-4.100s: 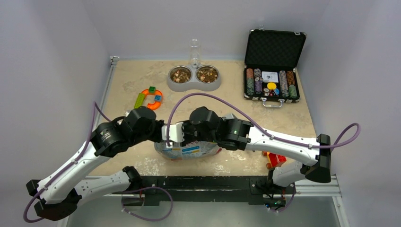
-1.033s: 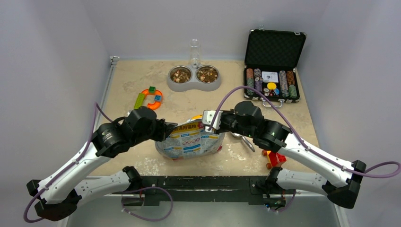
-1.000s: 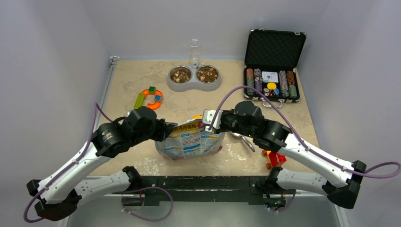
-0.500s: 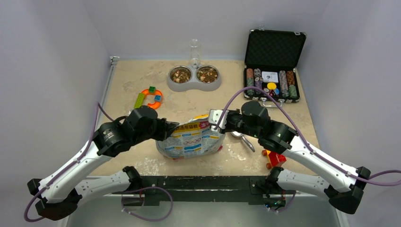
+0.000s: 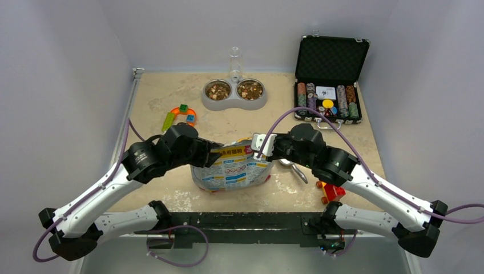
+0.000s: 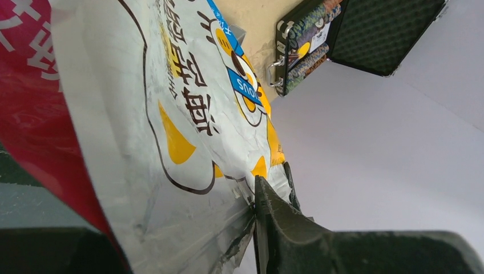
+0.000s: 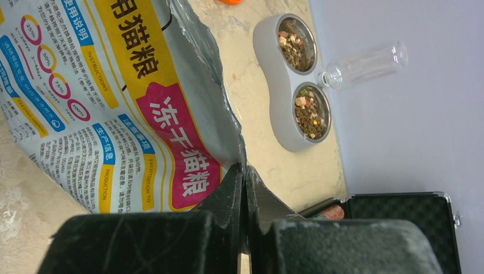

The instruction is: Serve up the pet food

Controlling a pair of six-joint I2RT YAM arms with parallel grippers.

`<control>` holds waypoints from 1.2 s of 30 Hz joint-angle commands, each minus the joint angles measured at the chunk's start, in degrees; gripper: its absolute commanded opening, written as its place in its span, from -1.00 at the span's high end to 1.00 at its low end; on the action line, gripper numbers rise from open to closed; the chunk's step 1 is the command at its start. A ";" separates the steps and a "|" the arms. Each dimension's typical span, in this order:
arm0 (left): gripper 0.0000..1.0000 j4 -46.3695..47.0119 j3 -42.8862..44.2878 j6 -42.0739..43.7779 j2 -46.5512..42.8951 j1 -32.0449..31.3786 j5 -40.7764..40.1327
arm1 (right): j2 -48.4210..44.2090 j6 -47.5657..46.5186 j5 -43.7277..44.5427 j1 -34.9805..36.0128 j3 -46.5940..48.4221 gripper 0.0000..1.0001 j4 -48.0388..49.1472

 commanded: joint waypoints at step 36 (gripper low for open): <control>1.00 7.10 -0.64 -22.00 -2.76 -0.17 0.93 | 14.54 -6.61 15.49 16.62 11.50 1.00 6.32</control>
